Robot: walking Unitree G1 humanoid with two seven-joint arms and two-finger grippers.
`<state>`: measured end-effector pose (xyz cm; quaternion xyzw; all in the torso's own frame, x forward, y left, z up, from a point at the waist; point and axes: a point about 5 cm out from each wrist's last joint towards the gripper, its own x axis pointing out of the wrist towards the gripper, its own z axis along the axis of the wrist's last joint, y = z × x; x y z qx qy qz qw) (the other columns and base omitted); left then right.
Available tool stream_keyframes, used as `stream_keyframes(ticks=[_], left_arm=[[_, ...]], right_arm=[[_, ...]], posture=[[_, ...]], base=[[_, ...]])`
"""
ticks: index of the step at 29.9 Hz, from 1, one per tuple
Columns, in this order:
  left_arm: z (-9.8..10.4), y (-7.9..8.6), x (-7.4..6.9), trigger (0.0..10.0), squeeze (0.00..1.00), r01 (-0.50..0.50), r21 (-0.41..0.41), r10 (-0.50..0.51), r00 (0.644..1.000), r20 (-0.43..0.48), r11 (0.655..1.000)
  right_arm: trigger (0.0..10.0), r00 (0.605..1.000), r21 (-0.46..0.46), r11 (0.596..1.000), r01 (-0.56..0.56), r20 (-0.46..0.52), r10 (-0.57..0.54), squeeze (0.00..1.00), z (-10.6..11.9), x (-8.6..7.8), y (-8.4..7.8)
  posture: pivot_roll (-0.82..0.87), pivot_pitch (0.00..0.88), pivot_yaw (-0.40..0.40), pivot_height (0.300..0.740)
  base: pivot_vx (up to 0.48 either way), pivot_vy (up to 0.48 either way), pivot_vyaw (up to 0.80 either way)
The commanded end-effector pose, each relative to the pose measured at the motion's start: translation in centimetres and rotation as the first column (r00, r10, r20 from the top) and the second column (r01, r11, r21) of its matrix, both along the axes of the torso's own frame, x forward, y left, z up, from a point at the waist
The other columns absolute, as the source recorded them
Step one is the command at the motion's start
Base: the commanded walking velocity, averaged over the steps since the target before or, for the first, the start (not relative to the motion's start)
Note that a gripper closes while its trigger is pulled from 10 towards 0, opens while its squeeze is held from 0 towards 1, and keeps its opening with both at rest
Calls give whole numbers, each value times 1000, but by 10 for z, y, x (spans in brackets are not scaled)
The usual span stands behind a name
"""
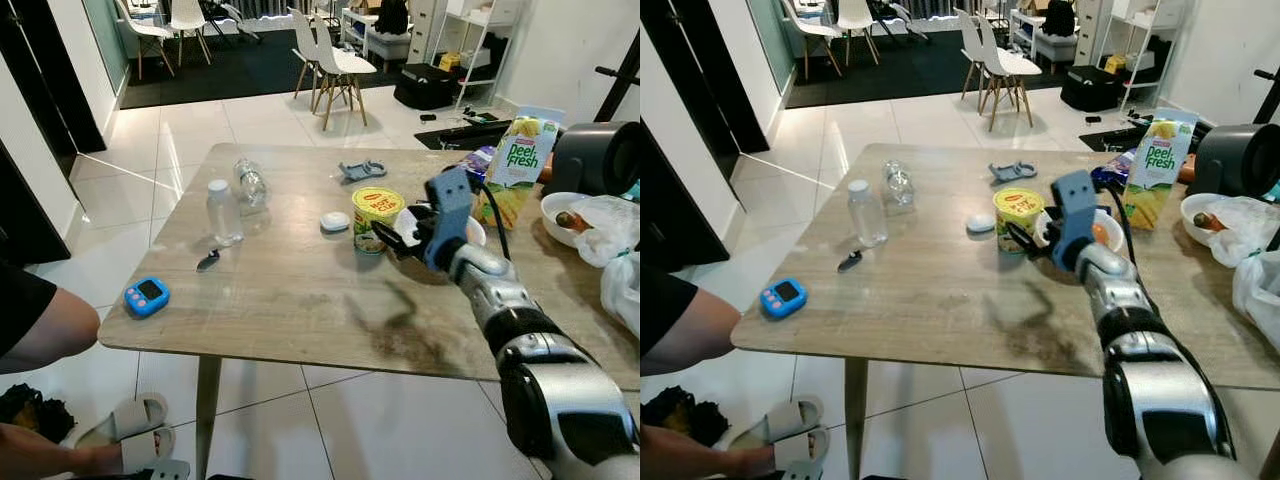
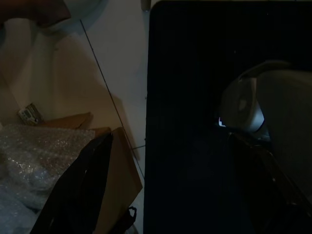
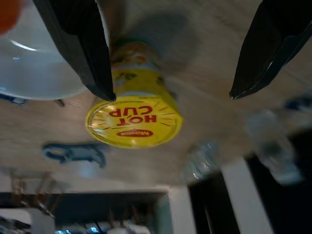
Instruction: Restocking fridge
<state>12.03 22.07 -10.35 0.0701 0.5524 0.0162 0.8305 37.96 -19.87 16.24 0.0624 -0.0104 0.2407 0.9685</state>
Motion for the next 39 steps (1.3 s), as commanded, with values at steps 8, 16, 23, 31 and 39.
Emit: stream_keyframes(ticks=[8, 16, 23, 31, 39], left_arm=[[0, 0, -1, 10000, 0, 19, -4, -19, 1000, -6, 1000], [0, 0, 1, 10000, 0, 36, -4, -36, 999, -5, 999], [1, -2, 3, 10000, 0, 45, -10, -45, 999, -2, 999], [1, 0, 4, 10000, 0, 35, -3, -35, 999, 3, 999], [1, -1, 3, 10000, 0, 34, -23, -34, 999, 9, 999]], right_arm=[[10000, 995, 122, 989, -86, 66, 78, 0, -5, -14, -4], [10000, 993, 131, 985, -110, 63, 103, 0, -6, -17, -2], [10000, 989, 139, 980, -143, 64, 135, 0, -7, -19, 4], [10000, 989, 138, 980, -145, 54, 139, 0, -9, -21, 7], [10000, 988, 143, 978, -151, 50, 145, 0, -10, -22, 7]], posture=[[105, 0, -5, 740], [100, 0, -5, 740], [101, 0, -3, 740], [102, 0, -2, 740], [103, 0, -2, 740]], base=[[0, 0, 0], [285, 0, 0], [308, 0, 0], [306, 0, 0], [0, 0, 0]])
